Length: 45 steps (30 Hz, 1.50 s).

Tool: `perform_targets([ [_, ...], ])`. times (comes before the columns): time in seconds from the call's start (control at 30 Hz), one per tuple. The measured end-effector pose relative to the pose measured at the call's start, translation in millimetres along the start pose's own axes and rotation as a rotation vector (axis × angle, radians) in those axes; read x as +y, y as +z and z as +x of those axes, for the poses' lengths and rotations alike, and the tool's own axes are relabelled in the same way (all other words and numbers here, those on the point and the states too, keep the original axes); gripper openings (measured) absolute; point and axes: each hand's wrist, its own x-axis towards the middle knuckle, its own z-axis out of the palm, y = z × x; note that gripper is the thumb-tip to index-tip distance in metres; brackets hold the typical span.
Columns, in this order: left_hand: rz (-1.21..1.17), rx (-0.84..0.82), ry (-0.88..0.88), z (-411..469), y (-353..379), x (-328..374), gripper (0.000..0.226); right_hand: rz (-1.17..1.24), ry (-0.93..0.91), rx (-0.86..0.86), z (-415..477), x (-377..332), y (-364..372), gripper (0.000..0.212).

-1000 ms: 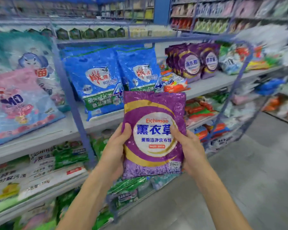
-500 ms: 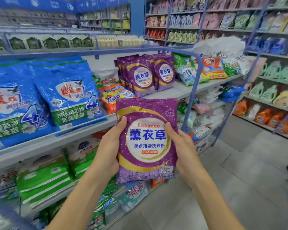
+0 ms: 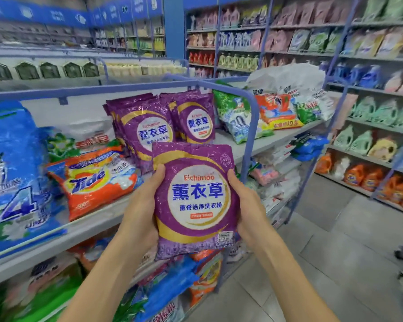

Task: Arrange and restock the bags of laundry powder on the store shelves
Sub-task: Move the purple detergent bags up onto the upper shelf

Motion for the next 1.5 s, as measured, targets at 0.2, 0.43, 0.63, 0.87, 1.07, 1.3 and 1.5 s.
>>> perform_targets([
  [0.2, -0.036, 0.042, 0.121, 68, 30, 1, 0.017, 0.018, -0.090, -0.058, 79, -30, -15, 0.015],
  [0.43, -0.013, 0.108, 0.203, 167, 68, 11, 0.036, -0.045, -0.238, -0.078, 192, -74, -17, 0.017],
  [0.63, 0.005, 0.199, 0.343, 255, 102, 17, 0.016, -0.189, -0.284, -0.107, 290, -102, -19, 0.031],
  [0.87, 0.126, 0.433, 0.462, 316, 107, 3, 0.025, -0.261, -0.292, -0.132, 378, -81, -10, 0.027],
  [1.07, 0.130, 0.494, 0.515, 338, 113, 15, 0.020, -0.122, -0.340, -0.113, 398, -79, 7, 0.016],
  [1.3, 0.266, 0.563, 0.531, 330, 108, -4, 0.027, -0.254, -0.303, -0.152, 387, -70, -24, 0.028],
  [1.5, 0.715, 0.657, 0.335, 286, 88, -54, 0.074, -0.697, -0.213, -0.426, 359, -27, -79, 0.088],
])
